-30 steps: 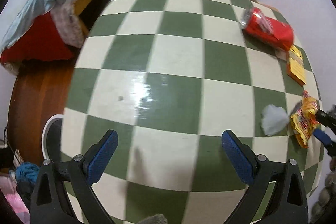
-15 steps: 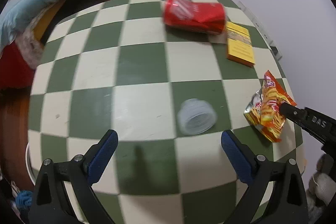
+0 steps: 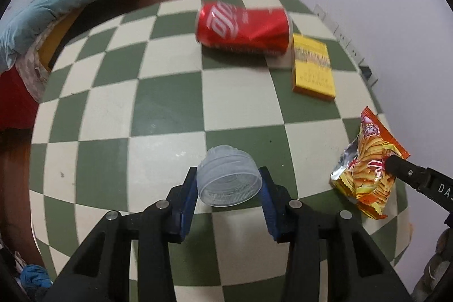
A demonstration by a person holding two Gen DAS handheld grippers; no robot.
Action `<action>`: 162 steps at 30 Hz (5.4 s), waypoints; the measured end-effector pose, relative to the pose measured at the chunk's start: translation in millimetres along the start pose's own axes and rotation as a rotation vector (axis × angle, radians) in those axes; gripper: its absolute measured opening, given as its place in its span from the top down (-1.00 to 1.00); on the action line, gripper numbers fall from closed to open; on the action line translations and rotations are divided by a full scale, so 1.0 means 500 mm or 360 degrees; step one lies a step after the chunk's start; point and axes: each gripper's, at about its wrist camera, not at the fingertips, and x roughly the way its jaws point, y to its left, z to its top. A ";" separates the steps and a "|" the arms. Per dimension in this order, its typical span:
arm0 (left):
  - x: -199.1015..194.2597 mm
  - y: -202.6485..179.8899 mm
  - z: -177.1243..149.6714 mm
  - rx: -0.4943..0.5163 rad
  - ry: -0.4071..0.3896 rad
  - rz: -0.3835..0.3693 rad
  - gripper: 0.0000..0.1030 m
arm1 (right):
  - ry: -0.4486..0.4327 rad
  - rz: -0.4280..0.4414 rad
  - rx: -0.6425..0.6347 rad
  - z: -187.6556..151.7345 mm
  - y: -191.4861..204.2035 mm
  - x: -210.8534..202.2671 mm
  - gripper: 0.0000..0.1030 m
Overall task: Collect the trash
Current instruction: 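Grasp the orange chip bag with the right tool while the left grasps the clear cup, then carry the chip bag and clear cup over the white bin, then open both tools over the bin to drop the bag and cup, then move both tools back over the table toward the can and box, then grasp the yellow cigarette box with the right tool while the left grasps the red can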
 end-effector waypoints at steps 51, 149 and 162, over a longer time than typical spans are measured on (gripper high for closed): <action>-0.100 1.014 -0.426 -0.1188 0.0240 0.0062 0.26 | 0.0713 0.0277 -0.1270 -0.650 1.024 0.276 0.76; 0.059 0.138 0.169 -0.0634 0.0217 -0.0031 -0.99 | 0.0118 -0.0227 -0.0338 0.233 0.175 0.152 -0.12; 0.184 0.089 0.275 -0.1284 0.0357 -0.0401 -0.97 | 0.0083 -0.0292 -0.0220 0.302 0.120 0.151 -0.12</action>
